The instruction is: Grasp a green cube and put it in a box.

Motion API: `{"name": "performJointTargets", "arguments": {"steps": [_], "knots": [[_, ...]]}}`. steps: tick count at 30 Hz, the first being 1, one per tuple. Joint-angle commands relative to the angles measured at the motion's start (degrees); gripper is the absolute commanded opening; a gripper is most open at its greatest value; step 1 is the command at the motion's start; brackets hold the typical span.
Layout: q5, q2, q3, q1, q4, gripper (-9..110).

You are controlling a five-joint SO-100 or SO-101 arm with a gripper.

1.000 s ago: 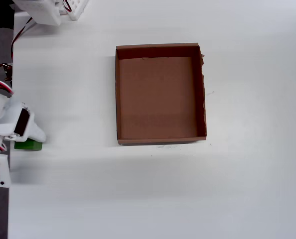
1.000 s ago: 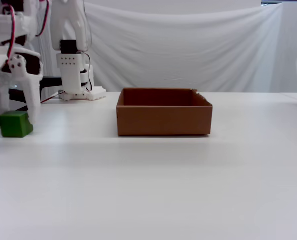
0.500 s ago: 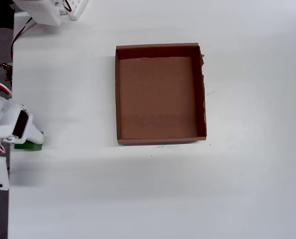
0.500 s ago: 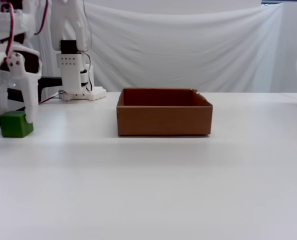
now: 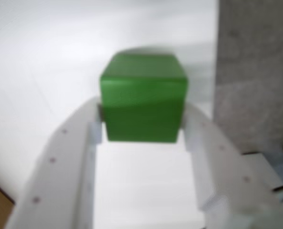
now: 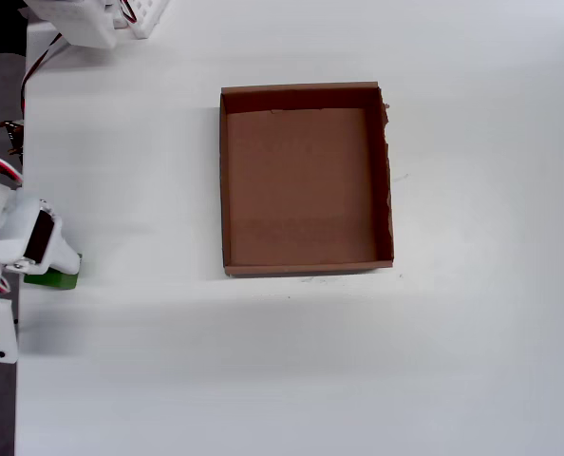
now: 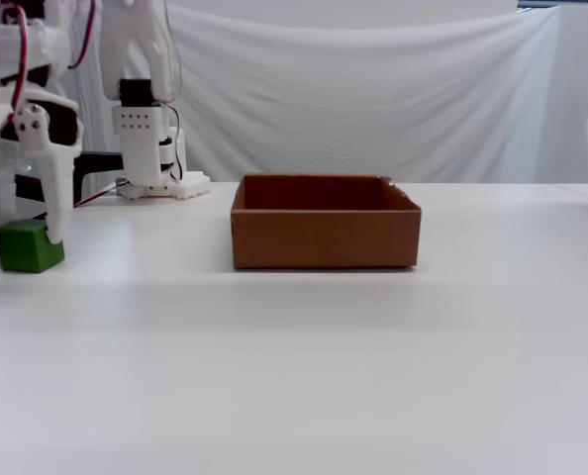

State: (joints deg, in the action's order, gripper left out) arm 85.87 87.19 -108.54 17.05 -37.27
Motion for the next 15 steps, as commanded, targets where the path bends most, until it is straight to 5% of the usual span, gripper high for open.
{"name": "performJointTargets", "arguments": {"steps": [1,15], "knots": [[1.49,0.35,2.55,-0.26,-0.18,14],[-0.44,5.98,6.59,-3.78,-9.93,14]]}}
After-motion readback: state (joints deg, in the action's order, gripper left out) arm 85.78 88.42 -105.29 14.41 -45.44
